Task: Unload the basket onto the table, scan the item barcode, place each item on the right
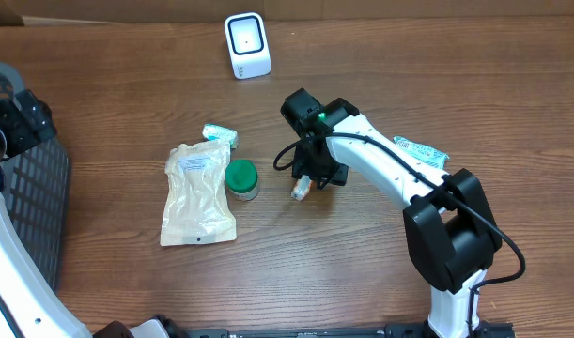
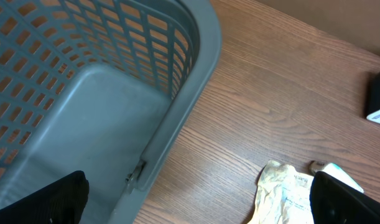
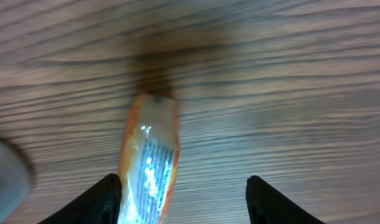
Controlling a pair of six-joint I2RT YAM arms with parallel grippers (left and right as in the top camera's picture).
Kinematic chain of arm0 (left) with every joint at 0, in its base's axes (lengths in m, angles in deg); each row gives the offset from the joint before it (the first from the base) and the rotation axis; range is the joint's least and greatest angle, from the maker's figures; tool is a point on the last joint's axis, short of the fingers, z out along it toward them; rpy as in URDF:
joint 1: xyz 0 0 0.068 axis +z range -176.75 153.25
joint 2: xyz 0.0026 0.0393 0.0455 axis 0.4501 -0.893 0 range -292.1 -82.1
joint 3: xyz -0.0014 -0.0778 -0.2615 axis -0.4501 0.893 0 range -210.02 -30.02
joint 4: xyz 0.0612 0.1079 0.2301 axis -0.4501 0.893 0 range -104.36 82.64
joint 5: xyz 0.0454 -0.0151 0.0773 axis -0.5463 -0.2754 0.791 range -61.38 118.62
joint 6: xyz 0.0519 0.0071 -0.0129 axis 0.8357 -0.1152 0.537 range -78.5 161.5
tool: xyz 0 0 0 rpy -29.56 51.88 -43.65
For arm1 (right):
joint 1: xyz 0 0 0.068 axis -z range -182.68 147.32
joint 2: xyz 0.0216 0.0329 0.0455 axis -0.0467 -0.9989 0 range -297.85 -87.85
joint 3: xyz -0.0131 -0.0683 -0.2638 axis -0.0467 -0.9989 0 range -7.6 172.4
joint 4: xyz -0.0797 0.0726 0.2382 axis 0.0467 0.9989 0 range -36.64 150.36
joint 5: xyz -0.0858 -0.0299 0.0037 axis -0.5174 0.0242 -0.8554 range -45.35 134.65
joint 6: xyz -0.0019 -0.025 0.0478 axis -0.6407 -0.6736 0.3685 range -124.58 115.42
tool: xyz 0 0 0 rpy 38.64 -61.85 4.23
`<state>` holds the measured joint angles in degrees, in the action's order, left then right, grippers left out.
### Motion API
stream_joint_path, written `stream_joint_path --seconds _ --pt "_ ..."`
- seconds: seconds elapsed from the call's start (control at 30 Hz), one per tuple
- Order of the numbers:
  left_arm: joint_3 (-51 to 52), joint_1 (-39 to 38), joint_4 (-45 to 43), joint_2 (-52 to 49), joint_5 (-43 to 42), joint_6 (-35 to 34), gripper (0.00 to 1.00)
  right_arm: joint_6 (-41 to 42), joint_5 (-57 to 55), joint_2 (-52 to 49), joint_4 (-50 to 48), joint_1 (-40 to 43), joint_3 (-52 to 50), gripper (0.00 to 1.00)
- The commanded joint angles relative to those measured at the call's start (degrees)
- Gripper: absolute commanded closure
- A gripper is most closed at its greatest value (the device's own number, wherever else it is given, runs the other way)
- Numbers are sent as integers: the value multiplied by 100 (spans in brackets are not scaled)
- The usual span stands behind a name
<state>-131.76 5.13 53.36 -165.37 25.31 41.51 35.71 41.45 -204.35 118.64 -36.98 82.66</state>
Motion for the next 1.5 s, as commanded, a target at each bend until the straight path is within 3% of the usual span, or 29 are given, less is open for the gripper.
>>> stream_joint_path --seconds 0.0,0.27,0.73,0.9,1.0,1.07,1.3,1.47 --pt "-122 2 -24 44 37 70 0 39 -662 -22 109 44 -31 37" --pt "-122 2 -24 44 35 70 0 -442 -785 -20 302 503 -31 37" --pt "-122 2 -24 44 37 70 0 -1956 1259 -20 470 1364 201 38" --pt "-122 2 -24 44 35 70 0 -2028 1602 -20 603 1394 195 59" --pt "-122 2 -24 44 37 70 0 -2024 1792 -22 505 1226 136 65" --pt "-122 2 -24 44 35 70 0 -1904 1792 -22 269 1038 20 66" --pt "-122 2 -24 44 35 70 1 -905 1790 -26 -940 472 -518 91" --pt "-122 2 -22 44 35 70 0 -468 1777 -31 -1637 153 -896 96"
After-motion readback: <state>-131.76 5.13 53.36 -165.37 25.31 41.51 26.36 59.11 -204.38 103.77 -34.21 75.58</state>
